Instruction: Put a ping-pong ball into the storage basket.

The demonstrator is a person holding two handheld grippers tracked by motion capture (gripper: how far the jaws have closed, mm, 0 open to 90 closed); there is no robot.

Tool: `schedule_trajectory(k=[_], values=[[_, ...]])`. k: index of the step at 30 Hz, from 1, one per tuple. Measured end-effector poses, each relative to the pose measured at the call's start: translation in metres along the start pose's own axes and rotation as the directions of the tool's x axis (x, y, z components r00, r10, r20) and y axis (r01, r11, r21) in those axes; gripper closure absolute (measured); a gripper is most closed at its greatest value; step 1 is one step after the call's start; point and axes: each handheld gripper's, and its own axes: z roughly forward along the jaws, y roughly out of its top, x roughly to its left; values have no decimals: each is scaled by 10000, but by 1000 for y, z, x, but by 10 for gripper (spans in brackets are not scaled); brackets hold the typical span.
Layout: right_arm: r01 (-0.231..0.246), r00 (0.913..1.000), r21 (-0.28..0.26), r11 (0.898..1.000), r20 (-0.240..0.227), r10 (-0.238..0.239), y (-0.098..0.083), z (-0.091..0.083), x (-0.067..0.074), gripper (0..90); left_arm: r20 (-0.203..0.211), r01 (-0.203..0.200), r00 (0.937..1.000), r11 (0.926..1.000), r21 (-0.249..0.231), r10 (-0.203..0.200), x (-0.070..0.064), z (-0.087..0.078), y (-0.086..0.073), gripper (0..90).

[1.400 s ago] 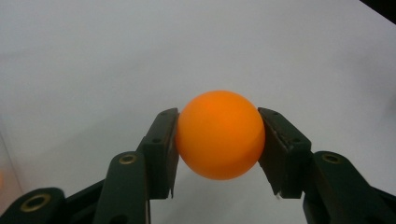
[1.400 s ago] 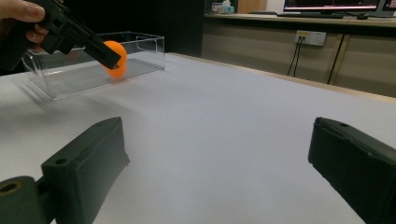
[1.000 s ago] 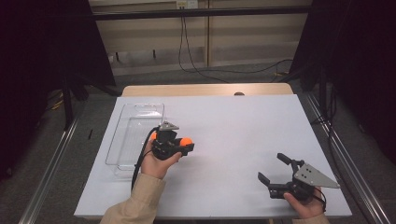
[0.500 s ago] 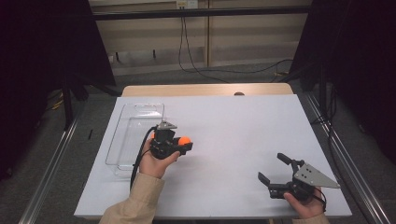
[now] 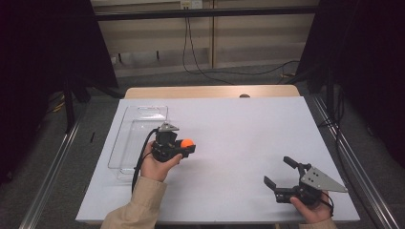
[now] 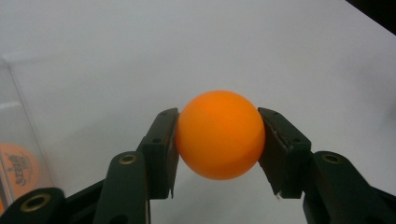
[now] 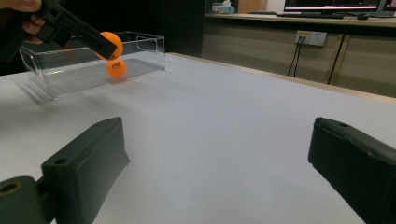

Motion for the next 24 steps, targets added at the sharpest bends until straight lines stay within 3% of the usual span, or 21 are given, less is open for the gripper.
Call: schedule_trajectory(k=[24], values=[[-14, 10000, -13, 10000, -5, 14, 0, 0, 0, 35, -28, 150, 9999, 9998, -104, -151, 6, -7, 1, 509]])
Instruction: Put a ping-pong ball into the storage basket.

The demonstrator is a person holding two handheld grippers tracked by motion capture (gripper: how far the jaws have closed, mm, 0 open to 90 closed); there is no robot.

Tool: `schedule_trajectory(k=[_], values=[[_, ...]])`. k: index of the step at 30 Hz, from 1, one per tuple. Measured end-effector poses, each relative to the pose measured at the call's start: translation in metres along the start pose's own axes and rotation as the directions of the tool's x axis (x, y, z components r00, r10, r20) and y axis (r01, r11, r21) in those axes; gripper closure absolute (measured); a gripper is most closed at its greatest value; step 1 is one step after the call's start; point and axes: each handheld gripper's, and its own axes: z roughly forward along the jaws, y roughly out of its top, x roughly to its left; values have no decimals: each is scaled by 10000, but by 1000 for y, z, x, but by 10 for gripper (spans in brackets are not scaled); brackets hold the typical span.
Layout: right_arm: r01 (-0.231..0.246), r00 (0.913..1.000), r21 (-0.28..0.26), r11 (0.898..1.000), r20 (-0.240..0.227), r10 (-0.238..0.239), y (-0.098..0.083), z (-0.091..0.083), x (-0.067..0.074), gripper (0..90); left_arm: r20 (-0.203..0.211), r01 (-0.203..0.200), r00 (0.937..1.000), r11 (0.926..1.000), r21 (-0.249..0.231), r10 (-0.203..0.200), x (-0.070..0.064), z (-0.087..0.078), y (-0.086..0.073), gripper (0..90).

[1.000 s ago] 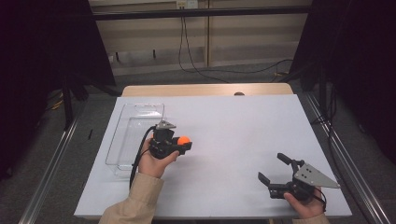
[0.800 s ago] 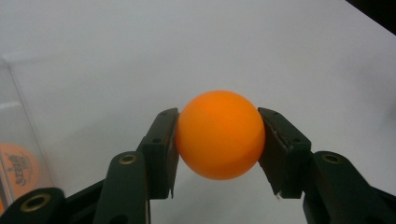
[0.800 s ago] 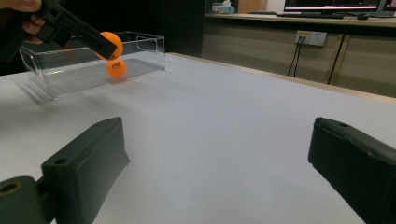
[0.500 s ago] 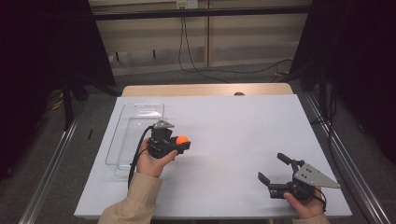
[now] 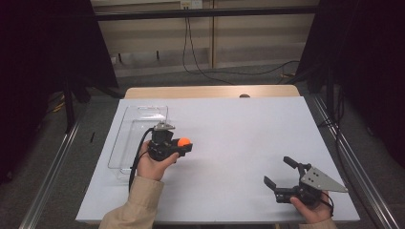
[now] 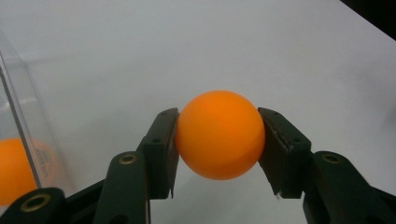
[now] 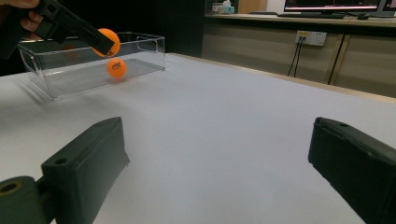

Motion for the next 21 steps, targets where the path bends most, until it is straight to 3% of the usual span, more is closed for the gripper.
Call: schedule_trajectory(k=[21], values=[[34, 10000, 21, 10000, -11, -34, 0, 0, 0, 35, -104, 58, 9999, 9999, -90, -59, 5, -6, 1, 509]])
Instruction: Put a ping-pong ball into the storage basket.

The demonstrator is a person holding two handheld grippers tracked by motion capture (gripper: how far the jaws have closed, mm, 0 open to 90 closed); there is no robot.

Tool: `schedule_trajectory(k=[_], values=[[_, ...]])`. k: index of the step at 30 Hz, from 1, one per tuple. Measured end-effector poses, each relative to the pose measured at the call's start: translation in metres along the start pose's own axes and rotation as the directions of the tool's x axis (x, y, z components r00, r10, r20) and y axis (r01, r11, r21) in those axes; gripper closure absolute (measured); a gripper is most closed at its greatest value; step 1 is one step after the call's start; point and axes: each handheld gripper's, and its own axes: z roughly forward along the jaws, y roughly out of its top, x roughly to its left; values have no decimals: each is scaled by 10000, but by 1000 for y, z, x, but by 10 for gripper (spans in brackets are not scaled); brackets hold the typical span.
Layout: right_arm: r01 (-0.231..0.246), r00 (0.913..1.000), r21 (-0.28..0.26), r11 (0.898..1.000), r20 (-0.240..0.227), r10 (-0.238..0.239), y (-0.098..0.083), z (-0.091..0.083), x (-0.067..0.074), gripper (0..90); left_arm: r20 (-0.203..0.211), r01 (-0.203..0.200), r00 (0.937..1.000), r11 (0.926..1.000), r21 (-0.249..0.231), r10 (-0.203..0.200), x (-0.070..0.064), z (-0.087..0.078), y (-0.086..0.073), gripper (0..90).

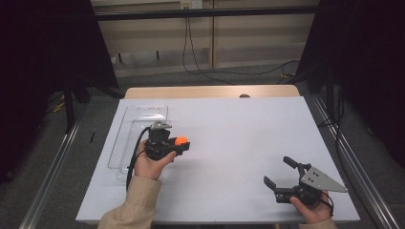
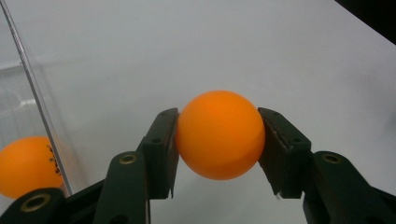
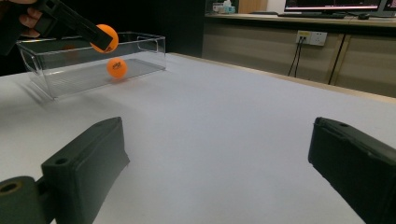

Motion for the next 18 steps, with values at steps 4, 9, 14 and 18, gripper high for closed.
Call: schedule_trajectory(k=[4, 9, 14, 18], values=[[9, 10000, 4, 10000, -2, -9, 0, 0, 0, 35, -14, 18, 10000, 10000, 9, -18, 1, -1, 0, 509], [-1, 10000, -1, 10000, -4, 1, 0, 0, 0, 35, -32, 67, 10000, 10000, -26, -67, 3, -3, 1, 509], [5, 10000, 16, 10000, -14, -5, 0, 0, 0, 35, -23, 83, 10000, 10000, -12, -83, 4, -4, 1, 509], [7, 10000, 17, 10000, -11, -7, 0, 0, 0, 35, -77, 107, 9999, 9999, -74, -107, 4, -6, 1, 509]])
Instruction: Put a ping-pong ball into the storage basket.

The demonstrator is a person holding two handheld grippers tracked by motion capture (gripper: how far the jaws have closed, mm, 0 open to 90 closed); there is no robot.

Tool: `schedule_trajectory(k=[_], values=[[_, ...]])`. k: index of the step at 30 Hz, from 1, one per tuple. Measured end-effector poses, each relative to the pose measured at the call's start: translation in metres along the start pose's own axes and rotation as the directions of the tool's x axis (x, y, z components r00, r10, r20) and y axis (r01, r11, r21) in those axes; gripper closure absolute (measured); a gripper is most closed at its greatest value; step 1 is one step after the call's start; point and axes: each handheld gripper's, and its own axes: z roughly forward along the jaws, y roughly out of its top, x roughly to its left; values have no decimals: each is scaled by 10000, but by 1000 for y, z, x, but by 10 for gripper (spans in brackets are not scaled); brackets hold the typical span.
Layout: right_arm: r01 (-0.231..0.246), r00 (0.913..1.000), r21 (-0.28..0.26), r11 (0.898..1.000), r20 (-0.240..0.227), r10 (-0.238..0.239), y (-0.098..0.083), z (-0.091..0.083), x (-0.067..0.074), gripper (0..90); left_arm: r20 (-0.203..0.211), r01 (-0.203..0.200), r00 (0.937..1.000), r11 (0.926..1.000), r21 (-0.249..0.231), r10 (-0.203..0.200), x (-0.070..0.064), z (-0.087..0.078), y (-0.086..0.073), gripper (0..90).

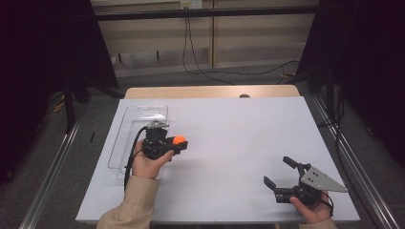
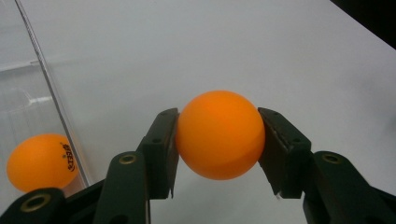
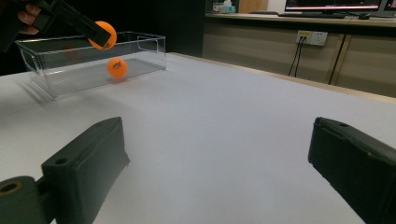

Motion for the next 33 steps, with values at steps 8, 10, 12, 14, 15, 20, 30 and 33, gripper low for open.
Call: schedule_trajectory(k=[8, 10, 12, 14, 15, 20, 30, 33], values=[[-2, 10000, -3, 10000, 6, 2, 0, 0, 0, 35, -13, 73, 10000, 10000, -14, -73, 2, -3, 0, 509], [-3, 10000, 2, 10000, 7, 3, 0, 0, 0, 35, -35, 84, 10000, 10000, 9, -84, 2, -4, 1, 509], [3, 10000, -5, 10000, 8, -3, 0, 0, 0, 35, -28, 102, 9999, 9999, -9, -102, 3, -4, 0, 509], [2, 10000, -13, 10000, 10, -2, 0, 0, 0, 35, -62, 94, 9999, 10000, -11, -94, 3, -4, 0, 509], [-1, 10000, -15, 10000, 10, 1, 0, 0, 0, 35, -56, 104, 9999, 9999, -5, -104, 3, -4, 0, 509], [-4, 10000, -18, 10000, 23, 4, 0, 0, 0, 35, -70, 150, 9999, 9999, -34, -150, 6, -6, 1, 509], [-5, 10000, -18, 10000, 19, 5, 0, 0, 0, 35, -90, 236, 9997, 9997, -91, -236, 8, -10, 1, 509], [-3, 10000, -21, 10000, 19, 3, 0, 0, 0, 35, -96, 249, 9996, 9996, -112, -250, 10, -11, 1, 509]])
